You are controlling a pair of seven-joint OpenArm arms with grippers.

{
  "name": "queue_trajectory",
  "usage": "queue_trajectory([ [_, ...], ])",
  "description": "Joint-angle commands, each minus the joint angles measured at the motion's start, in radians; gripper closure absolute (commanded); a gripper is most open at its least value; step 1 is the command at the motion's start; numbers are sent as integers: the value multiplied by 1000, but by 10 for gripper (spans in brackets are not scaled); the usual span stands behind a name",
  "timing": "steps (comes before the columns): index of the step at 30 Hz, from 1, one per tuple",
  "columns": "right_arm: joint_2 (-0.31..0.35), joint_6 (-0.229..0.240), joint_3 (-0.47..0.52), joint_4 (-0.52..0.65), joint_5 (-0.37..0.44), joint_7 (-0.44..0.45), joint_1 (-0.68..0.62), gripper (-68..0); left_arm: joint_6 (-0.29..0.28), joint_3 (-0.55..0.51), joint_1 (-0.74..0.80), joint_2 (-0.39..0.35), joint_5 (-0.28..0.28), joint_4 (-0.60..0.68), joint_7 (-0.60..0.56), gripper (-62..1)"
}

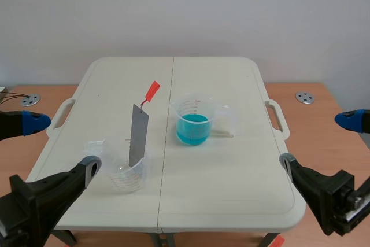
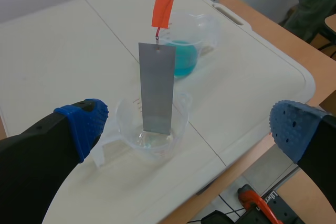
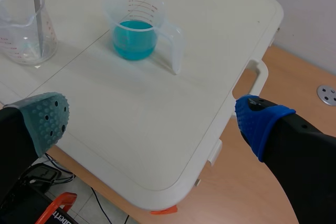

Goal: Hold the metal plate by the orange handle, dip it into the blue solution, take it out and point at it, then put the plate back in the beaker on the left.
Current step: 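Lift the metal plate out of the left beaker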

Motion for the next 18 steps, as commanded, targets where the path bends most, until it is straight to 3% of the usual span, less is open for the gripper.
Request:
queue_trajectory([
  [1,5,-3,7,10,4,14,14,-663,-1,1,4,2,-7,12,16,-623],
  [18,5,4,7,10,4,23,14,-663,-1,1,4,2,-7,12,31,-623],
])
